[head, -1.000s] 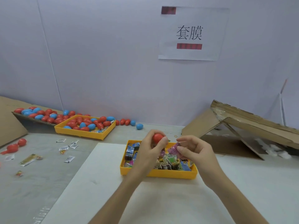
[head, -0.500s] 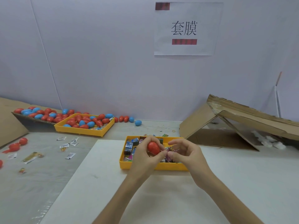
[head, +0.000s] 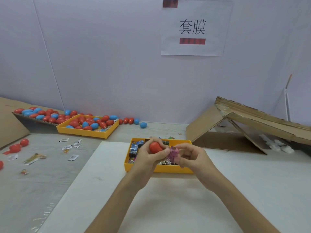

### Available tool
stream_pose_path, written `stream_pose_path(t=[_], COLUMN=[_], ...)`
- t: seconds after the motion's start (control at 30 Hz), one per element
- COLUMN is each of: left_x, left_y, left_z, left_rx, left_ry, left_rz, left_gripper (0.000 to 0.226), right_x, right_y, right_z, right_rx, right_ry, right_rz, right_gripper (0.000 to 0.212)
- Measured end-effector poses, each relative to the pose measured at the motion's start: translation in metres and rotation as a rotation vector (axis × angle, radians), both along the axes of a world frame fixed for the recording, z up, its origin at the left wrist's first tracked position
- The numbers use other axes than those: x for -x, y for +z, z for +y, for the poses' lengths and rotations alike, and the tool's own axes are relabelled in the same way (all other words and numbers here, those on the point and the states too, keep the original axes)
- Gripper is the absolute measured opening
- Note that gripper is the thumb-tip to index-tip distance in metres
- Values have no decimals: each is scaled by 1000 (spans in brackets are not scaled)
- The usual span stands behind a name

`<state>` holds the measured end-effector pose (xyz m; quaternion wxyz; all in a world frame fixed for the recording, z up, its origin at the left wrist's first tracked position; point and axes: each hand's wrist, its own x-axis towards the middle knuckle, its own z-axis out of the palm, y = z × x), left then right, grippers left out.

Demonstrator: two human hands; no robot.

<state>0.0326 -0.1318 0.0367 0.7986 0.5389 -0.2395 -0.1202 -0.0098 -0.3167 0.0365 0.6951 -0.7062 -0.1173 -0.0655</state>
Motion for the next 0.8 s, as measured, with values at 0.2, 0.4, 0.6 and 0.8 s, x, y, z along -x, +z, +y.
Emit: stream_pose_path(t=[0.2,0.4,0.6,0.8], left_x=[3,1,0,4], left_y=[-1,-4,-6,-6], left_z=[-4,-4,-6,-9], left_rx=[-70,-120,-222,-238], left_ry=[53,146,259,221], left_rz=[-4,-36,-117,-125], left_gripper=[21,19,19,21], right_x=[0,0,-1,-5], right_y=[1,-1,-3,-4], right_z=[-1,0,1,0], right_rx=[-52,-58,-42,-157], right_ry=[-33,-82,-116,-99], right_rz=[35,12,7,34], right_gripper=[16,12,35,20])
